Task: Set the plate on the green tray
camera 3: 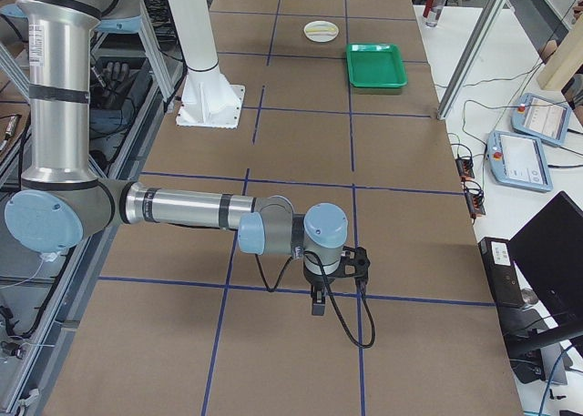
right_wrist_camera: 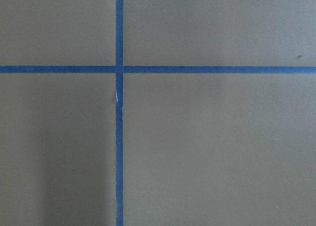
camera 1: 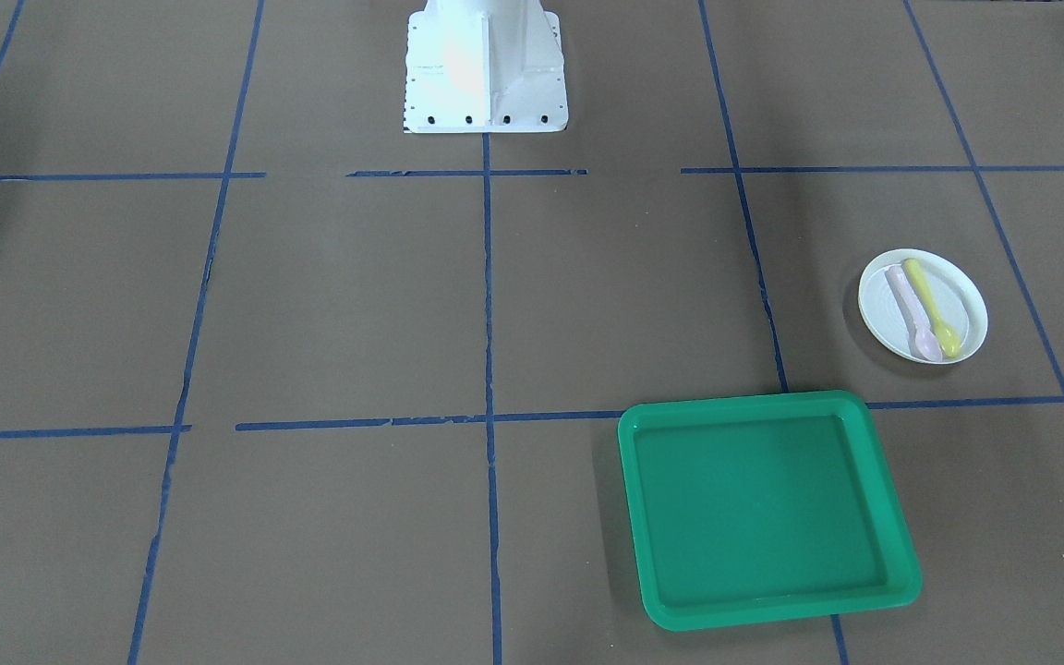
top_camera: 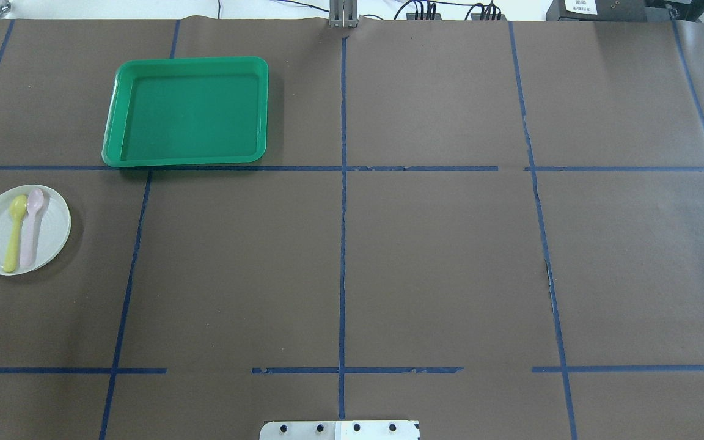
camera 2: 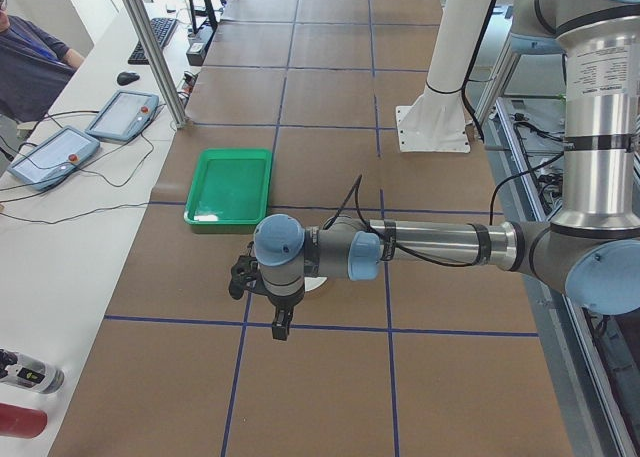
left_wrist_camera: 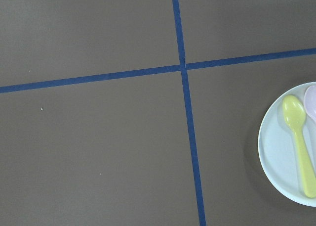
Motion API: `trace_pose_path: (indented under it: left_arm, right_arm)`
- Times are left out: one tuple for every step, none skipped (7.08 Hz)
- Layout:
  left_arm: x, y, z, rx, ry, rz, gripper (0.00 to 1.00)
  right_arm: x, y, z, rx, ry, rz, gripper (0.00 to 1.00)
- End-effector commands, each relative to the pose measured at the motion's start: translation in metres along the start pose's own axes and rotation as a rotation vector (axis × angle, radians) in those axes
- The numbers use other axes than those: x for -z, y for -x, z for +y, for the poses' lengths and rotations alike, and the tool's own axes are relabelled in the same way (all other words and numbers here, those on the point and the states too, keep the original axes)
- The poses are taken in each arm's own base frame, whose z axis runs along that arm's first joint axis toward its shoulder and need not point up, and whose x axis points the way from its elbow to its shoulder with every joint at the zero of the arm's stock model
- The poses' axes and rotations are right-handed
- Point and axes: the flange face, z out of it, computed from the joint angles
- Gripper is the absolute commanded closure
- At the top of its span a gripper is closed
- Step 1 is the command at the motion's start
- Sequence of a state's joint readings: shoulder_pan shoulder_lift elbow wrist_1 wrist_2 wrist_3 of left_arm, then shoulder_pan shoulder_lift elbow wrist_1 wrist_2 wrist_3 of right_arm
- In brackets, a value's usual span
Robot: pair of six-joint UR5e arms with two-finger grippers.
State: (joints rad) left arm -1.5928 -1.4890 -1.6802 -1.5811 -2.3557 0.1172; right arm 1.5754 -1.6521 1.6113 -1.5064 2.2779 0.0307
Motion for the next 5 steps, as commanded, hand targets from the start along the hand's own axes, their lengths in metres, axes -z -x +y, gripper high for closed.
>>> trace_pose_path:
  left_arm:
    - [0.0003, -0.0004, -0.0022, -0.013, -0.005, 0.0, 0.0]
    - [0.0031, -0.0035, -0.0079, -0.02, -0.012, -0.002, 0.0]
    - [0.0083, -0.0093, -0.0104, -0.023, -0.021, -0.005, 0.0]
    - [0.0077, -0.0097, -0.0117, -0.022, -0.019, -0.003, 0.0]
    - [0.0055, -0.01, -0.0111, 0.015, -0.022, 0.002, 0.0]
  right_arm:
    - [0.0003, 0.0003, -0.0001, 0.001, -0.001, 0.0, 0.0]
    - [-0.0007, -0.0007, 0.0008, -0.001, 0.002, 0.0, 0.0]
    - [-0.0002, -0.0002, 0.0001, 0.0, 0.0, 0.0, 0.0]
    - [-0.0007, -0.0007, 0.0008, -0.001, 0.002, 0.0, 0.0]
    - [0.0003, 0.0003, -0.0001, 0.001, -0.001, 0.0, 0.0]
